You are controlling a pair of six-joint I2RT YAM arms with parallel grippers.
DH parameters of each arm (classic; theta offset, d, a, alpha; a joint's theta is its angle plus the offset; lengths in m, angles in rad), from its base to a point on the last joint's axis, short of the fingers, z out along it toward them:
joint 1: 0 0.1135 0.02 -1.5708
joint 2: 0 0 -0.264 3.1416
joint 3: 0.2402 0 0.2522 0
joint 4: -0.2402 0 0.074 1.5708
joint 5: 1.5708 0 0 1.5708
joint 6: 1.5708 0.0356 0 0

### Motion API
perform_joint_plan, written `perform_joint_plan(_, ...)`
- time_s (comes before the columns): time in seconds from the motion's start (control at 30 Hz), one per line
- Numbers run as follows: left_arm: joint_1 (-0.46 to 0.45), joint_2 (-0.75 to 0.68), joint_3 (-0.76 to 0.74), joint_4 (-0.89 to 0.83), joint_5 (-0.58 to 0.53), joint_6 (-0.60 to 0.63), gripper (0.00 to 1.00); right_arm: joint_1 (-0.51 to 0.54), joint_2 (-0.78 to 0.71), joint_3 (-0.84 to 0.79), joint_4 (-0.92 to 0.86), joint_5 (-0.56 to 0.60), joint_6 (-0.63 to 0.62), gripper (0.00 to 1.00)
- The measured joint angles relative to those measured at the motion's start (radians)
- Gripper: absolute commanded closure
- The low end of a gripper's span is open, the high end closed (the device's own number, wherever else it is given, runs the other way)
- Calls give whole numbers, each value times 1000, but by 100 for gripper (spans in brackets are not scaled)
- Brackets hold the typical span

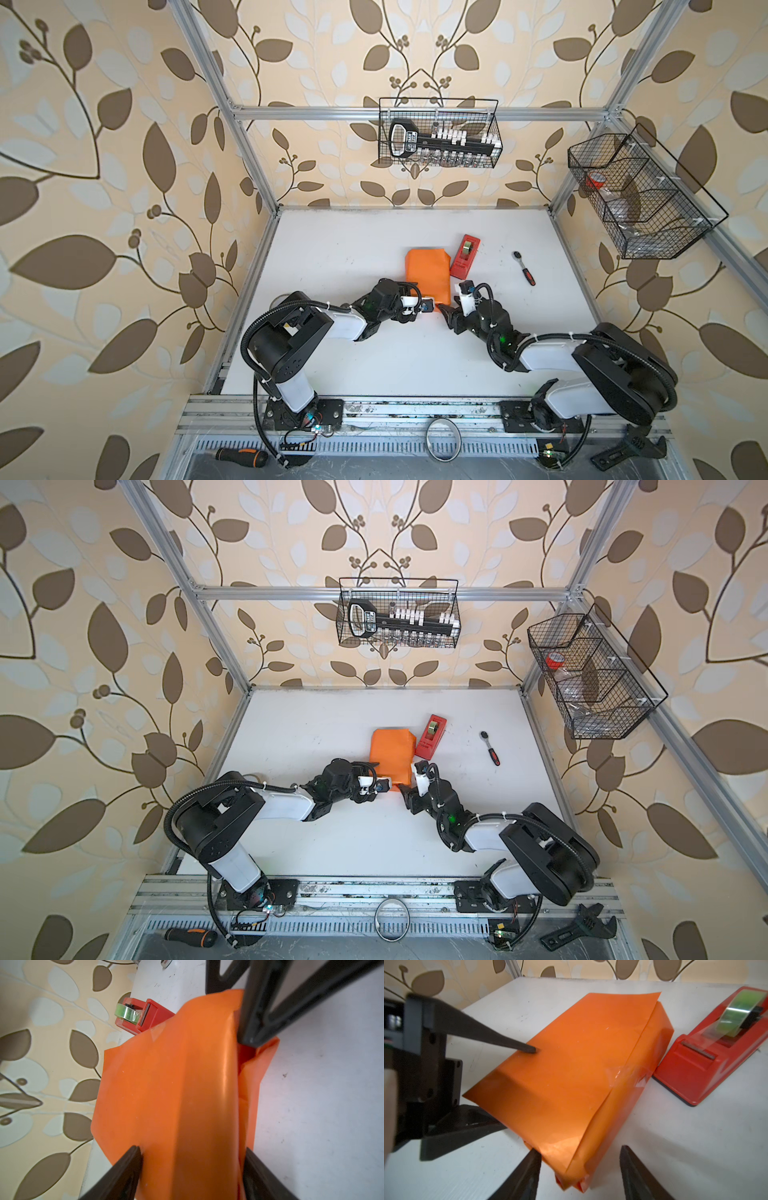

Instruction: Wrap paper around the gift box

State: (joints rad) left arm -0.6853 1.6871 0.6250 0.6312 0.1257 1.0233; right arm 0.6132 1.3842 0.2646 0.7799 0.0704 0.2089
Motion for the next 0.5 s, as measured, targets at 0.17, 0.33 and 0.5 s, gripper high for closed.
perform_joint_plan(0.17,0,0,0,0,-1,4,28,-26,-167,-8,-106,-7,16,33)
perform_joint_plan(0.33,4,0,1,1,2,5,31,-108,-346,2,-266,-30,53,27)
perform_joint_plan(0.5,5,0,2,3,2,5,32,-201,-399,92,-448,-45,100,24)
